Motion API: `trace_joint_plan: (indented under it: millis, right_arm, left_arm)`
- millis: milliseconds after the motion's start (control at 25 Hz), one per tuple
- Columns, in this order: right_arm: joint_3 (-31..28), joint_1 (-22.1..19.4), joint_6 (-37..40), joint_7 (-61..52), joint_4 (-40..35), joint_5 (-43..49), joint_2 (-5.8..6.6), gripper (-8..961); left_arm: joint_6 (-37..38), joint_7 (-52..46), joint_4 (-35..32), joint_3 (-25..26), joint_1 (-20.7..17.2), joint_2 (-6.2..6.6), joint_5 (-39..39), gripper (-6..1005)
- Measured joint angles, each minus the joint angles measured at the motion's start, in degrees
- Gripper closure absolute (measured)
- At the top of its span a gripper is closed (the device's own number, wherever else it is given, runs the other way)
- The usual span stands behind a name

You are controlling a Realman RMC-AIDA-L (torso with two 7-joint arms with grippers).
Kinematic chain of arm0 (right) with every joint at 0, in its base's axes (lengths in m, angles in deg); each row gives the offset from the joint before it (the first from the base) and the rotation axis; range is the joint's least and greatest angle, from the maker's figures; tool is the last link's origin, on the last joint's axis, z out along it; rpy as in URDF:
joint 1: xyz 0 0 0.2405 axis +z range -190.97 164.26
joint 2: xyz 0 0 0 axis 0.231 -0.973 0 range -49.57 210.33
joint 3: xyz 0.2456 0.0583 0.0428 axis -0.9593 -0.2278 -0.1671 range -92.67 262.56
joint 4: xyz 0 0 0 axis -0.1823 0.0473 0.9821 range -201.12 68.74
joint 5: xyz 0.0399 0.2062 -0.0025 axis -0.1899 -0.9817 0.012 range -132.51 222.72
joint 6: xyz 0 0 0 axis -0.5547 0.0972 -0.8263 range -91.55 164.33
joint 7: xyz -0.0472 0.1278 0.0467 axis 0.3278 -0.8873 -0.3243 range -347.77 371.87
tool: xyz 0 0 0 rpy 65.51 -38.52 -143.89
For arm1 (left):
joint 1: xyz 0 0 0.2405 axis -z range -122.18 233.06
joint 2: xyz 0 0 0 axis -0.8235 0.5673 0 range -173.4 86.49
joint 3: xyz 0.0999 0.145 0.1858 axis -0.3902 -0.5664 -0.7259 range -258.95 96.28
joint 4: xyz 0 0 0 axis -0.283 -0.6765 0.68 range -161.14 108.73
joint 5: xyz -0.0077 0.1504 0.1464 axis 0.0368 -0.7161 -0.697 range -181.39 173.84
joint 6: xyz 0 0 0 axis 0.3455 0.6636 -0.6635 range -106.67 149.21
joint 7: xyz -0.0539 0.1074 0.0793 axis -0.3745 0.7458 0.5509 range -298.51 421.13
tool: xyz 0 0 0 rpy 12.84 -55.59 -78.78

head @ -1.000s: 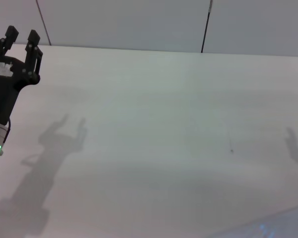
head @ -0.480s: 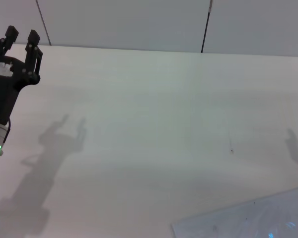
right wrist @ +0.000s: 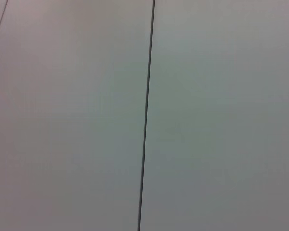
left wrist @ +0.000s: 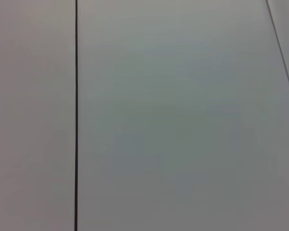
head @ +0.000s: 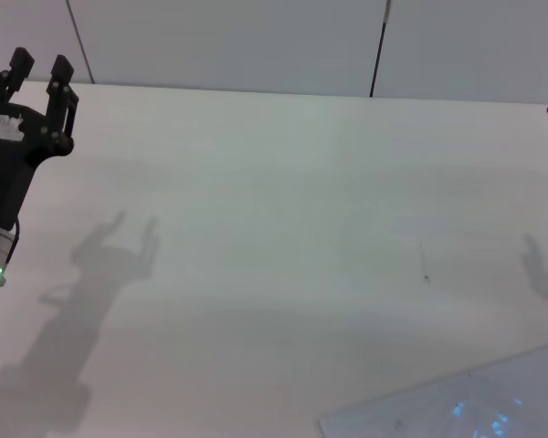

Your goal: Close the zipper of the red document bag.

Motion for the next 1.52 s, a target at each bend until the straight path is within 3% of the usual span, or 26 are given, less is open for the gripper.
trace_joint_plan:
  millis: [1520]
  right_arm:
    - [0.6,0.6,-0.9,0.0,0.0,0.0,0.08,372]
  left_arm:
    - [-0.2,0.0,0.0,0.0,0.1,0.00,0.0,569]
